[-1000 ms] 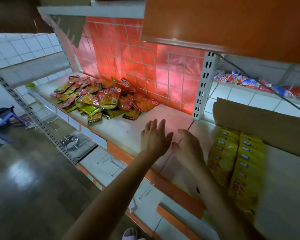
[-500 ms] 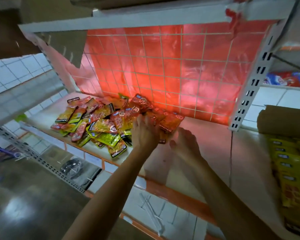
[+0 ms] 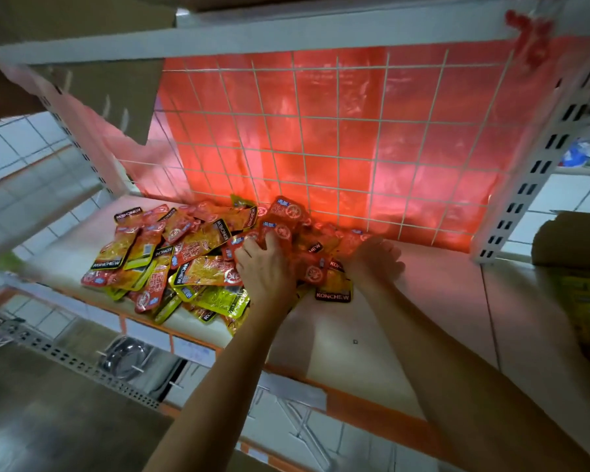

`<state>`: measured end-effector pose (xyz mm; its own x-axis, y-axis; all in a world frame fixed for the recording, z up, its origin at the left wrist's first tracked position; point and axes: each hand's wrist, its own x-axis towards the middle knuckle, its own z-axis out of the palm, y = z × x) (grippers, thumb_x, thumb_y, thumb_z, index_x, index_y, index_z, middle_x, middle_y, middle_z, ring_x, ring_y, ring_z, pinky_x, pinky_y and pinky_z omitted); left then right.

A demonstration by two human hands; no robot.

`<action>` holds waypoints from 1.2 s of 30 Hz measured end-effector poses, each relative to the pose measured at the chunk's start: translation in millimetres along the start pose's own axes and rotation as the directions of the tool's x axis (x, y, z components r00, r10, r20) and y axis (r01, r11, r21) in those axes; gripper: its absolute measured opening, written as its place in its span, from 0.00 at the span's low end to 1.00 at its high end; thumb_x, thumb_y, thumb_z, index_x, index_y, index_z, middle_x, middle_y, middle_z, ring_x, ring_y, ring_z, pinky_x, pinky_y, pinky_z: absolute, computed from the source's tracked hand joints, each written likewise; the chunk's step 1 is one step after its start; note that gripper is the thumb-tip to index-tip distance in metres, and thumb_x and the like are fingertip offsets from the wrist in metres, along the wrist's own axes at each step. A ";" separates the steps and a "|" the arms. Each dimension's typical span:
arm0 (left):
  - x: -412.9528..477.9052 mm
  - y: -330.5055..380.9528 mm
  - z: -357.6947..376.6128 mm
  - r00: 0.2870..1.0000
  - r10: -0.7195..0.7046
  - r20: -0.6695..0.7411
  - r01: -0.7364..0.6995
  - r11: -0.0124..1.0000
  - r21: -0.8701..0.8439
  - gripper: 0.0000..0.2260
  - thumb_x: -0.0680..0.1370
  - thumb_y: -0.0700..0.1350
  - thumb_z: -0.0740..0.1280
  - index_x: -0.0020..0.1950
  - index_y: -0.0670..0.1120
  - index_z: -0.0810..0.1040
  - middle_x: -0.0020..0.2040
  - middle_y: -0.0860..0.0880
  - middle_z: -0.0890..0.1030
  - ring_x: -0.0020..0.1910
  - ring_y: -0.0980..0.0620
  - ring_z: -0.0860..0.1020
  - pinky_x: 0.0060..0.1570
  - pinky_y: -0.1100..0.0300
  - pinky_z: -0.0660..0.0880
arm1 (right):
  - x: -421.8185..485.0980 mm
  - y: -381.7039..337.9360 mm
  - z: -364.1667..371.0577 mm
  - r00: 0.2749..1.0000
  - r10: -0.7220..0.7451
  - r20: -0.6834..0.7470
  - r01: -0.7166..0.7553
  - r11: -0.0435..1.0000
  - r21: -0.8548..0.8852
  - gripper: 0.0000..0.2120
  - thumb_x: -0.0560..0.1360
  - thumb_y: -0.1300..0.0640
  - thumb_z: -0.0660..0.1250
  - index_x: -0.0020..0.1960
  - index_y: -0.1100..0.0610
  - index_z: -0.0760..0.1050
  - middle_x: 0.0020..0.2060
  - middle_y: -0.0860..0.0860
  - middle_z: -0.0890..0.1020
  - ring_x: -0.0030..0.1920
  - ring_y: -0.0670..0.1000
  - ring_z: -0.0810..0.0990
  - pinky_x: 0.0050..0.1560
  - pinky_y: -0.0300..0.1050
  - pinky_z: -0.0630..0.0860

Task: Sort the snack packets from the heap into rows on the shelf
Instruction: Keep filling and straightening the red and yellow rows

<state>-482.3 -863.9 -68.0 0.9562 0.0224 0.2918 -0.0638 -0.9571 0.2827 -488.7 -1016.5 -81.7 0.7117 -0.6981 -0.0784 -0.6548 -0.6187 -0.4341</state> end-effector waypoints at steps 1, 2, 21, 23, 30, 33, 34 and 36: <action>-1.0 0.1 1.8 1.000 0.014 -0.021 -0.014 1.000 -0.001 0.24 0.73 0.55 0.70 0.64 0.47 0.68 0.58 0.42 0.70 0.60 0.40 0.67 0.58 0.48 0.66 | 2.9 -0.1 -2.8 0.999 0.021 0.037 -0.021 1.000 0.010 0.37 0.73 0.41 0.68 0.71 0.62 0.58 0.66 0.58 0.69 0.66 0.58 0.67 0.61 0.51 0.67; -2.4 0.6 3.8 0.999 0.029 -0.032 -0.029 1.000 0.000 0.24 0.73 0.55 0.70 0.64 0.47 0.68 0.59 0.42 0.70 0.63 0.40 0.66 0.60 0.48 0.65 | 5.5 0.3 -7.0 0.996 0.041 0.075 -0.042 0.999 0.017 0.40 0.72 0.42 0.70 0.72 0.62 0.57 0.67 0.58 0.68 0.66 0.58 0.67 0.62 0.52 0.67; -43.3 60.1 14.4 0.997 0.055 0.061 0.017 0.593 -0.805 0.13 0.76 0.39 0.68 0.60 0.43 0.80 0.51 0.45 0.82 0.49 0.48 0.80 0.51 0.54 0.77 | -30.3 66.2 -48.6 0.981 0.012 0.196 -0.142 0.732 0.666 0.11 0.73 0.56 0.65 0.54 0.58 0.73 0.52 0.60 0.80 0.51 0.60 0.80 0.51 0.57 0.79; -53.3 75.2 18.4 0.988 0.009 0.156 0.132 0.483 -0.866 0.15 0.76 0.39 0.69 0.62 0.42 0.77 0.51 0.47 0.83 0.49 0.50 0.82 0.49 0.55 0.79 | -41.9 80.2 -57.5 0.983 -0.016 0.182 -0.124 0.675 0.727 0.07 0.72 0.55 0.65 0.49 0.54 0.76 0.47 0.56 0.82 0.48 0.58 0.82 0.52 0.60 0.79; -96.0 136.8 25.7 0.911 0.131 0.391 0.338 0.305 -0.891 0.13 0.78 0.39 0.66 0.61 0.51 0.75 0.54 0.44 0.81 0.51 0.44 0.81 0.49 0.47 0.80 | -64.6 149.2 -94.6 0.981 0.045 0.188 -0.185 0.505 0.843 0.16 0.70 0.63 0.70 0.57 0.57 0.76 0.50 0.56 0.83 0.49 0.57 0.83 0.53 0.58 0.80; -124.4 167.0 16.3 0.851 0.289 0.439 0.359 0.290 -0.887 0.08 0.76 0.48 0.69 0.53 0.56 0.75 0.53 0.48 0.81 0.48 0.49 0.82 0.41 0.55 0.80 | -74.2 181.1 -113.5 0.987 0.045 0.152 -0.155 0.465 0.871 0.16 0.69 0.66 0.71 0.56 0.59 0.77 0.49 0.57 0.83 0.47 0.56 0.84 0.51 0.56 0.81; -134.0 177.5 12.6 0.823 0.339 0.456 0.367 0.295 -0.882 0.13 0.72 0.53 0.72 0.54 0.56 0.74 0.53 0.49 0.81 0.49 0.51 0.82 0.43 0.56 0.80 | -77.3 192.6 -120.4 0.990 0.052 0.133 -0.142 0.469 0.872 0.16 0.68 0.66 0.71 0.56 0.59 0.77 0.49 0.57 0.84 0.47 0.56 0.84 0.51 0.56 0.81; -153.7 199.7 9.2 0.767 0.417 0.488 0.375 0.328 -0.867 0.24 0.65 0.59 0.74 0.58 0.55 0.72 0.53 0.51 0.80 0.50 0.51 0.81 0.48 0.54 0.80 | -84.5 216.4 -136.2 0.993 0.058 0.105 -0.120 0.483 0.867 0.17 0.68 0.65 0.72 0.56 0.57 0.77 0.48 0.55 0.84 0.48 0.55 0.83 0.53 0.56 0.80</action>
<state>-639.4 -1061.1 -64.8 0.8461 -0.5226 -0.1048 0.0895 -0.0544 0.9945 -725.3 -1140.5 -46.8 0.6952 -0.6911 -0.1975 -0.1810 0.0975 -0.9786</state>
